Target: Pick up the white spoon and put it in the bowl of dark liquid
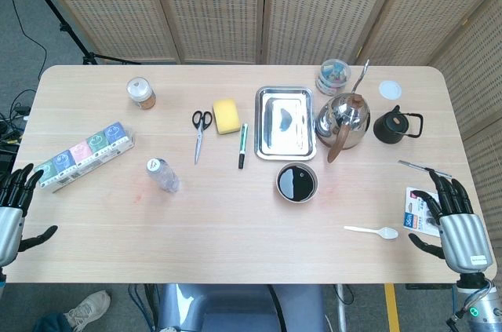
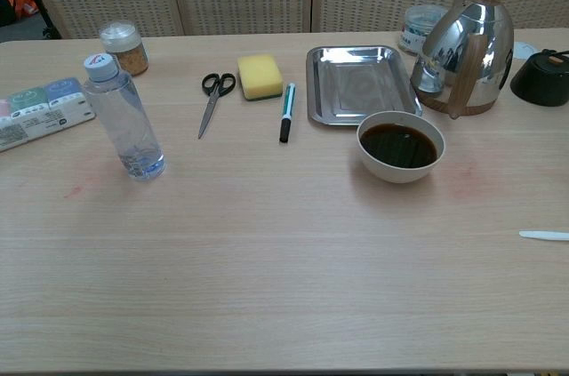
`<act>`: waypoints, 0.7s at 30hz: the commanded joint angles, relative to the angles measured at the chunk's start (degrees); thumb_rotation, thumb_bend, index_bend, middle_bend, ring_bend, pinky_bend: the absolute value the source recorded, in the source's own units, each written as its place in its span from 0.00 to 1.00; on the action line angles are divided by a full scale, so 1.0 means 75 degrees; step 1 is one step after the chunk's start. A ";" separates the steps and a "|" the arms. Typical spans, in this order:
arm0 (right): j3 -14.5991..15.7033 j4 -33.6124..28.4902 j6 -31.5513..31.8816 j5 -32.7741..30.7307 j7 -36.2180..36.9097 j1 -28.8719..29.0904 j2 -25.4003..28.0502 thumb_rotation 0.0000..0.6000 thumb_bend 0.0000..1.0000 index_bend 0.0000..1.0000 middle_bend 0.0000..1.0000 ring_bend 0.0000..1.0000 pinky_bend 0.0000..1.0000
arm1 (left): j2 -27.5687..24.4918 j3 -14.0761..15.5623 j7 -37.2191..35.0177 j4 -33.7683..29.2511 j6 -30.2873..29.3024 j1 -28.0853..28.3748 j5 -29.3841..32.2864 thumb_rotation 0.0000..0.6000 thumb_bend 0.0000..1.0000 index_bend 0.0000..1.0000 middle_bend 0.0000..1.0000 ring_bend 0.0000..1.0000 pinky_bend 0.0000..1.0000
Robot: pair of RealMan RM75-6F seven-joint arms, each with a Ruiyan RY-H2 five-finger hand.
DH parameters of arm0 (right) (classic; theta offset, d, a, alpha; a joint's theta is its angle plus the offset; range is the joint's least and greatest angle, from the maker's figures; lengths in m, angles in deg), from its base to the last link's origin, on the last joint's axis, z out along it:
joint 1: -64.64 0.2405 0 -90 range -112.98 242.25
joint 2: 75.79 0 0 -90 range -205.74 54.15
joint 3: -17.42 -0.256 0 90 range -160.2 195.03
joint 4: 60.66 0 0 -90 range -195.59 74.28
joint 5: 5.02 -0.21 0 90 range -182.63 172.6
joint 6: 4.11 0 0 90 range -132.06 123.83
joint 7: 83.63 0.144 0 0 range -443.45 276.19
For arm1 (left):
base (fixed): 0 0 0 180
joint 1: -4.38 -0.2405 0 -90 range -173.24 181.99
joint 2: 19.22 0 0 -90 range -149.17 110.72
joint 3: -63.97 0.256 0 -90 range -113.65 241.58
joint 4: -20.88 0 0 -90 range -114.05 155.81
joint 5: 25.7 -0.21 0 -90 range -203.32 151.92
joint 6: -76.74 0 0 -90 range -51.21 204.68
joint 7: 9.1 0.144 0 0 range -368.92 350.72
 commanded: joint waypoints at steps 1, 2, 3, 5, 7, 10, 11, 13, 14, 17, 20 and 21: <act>0.0038 0.0003 -0.0024 0.0066 -0.0037 0.0016 -0.0017 1.00 0.00 0.23 0.00 0.00 0.00 | 0.0001 -0.0002 0.0014 -0.0016 -0.0006 -0.0007 0.0002 1.00 0.00 0.02 0.00 0.00 0.00; 0.0059 0.0010 -0.0053 0.0083 -0.0052 0.0024 -0.0033 1.00 0.00 0.23 0.00 0.00 0.00 | 0.0001 0.0001 0.0012 -0.0022 -0.0013 -0.0010 -0.0007 1.00 0.00 0.02 0.00 0.00 0.00; 0.0082 0.0010 -0.0096 0.0092 -0.0064 0.0035 -0.0054 1.00 0.00 0.23 0.00 0.00 0.00 | 0.0001 0.0005 0.0007 -0.0024 -0.0024 -0.0015 -0.0020 1.00 0.00 0.02 0.00 0.00 0.00; 0.0129 0.0010 -0.0201 0.0101 -0.0089 0.0064 -0.0094 1.00 0.00 0.23 0.00 0.00 0.00 | -0.0004 0.0015 -0.0002 -0.0025 -0.0047 -0.0027 -0.0045 1.00 0.00 0.02 0.00 0.00 0.00; 0.0185 0.0002 -0.0343 0.0106 -0.0112 0.0104 -0.0146 1.00 0.00 0.26 0.00 0.00 0.00 | -0.0013 0.0024 -0.0022 -0.0035 -0.0075 -0.0039 -0.0074 1.00 0.00 0.02 0.00 0.00 0.00; 0.0304 -0.0010 -0.0679 0.0155 -0.0157 0.0229 -0.0253 1.00 0.04 0.30 0.00 0.00 0.00 | -0.0037 0.0044 -0.0065 -0.0062 -0.0089 -0.0045 -0.0124 1.00 0.00 0.02 0.00 0.00 0.00; 0.0330 0.0004 -0.0820 0.0149 -0.0205 0.0286 -0.0306 1.00 0.06 0.31 0.00 0.00 0.00 | -0.0050 0.0053 -0.0071 -0.0070 -0.0076 -0.0044 -0.0131 1.00 0.00 0.02 0.00 0.00 0.00; 0.0349 0.0062 -0.1109 0.0101 -0.0350 0.0413 -0.0464 1.00 0.11 0.35 0.00 0.00 0.00 | -0.0085 0.0070 -0.0085 -0.0105 -0.0024 -0.0035 -0.0123 1.00 0.00 0.02 0.00 0.00 0.00; 0.0335 0.0104 -0.1244 0.0055 -0.0417 0.0481 -0.0571 1.00 0.12 0.36 0.00 0.00 0.00 | -0.0114 0.0071 -0.0107 -0.0143 0.0002 -0.0030 -0.0108 1.00 0.00 0.02 0.00 0.00 0.00; 0.0282 0.0254 -0.1580 -0.0113 -0.0562 0.0640 -0.0831 1.00 0.16 0.36 0.00 0.00 0.00 | -0.0205 0.0051 -0.0200 -0.0287 -0.0009 -0.0020 -0.0118 1.00 0.00 0.02 0.00 0.00 0.00; 0.0201 0.0420 -0.1831 -0.0306 -0.0717 0.0768 -0.1044 1.00 0.21 0.36 0.00 0.00 0.00 | -0.0321 -0.0007 -0.0278 -0.0520 -0.0074 0.0000 -0.0159 1.00 0.00 0.02 0.00 0.00 0.00; 0.0170 0.0464 -0.1875 -0.0365 -0.0752 0.0797 -0.1108 1.00 0.23 0.36 0.00 0.00 0.00 | -0.0378 -0.0015 -0.0298 -0.0640 -0.0058 0.0008 -0.0149 1.00 0.00 0.02 0.00 0.00 0.00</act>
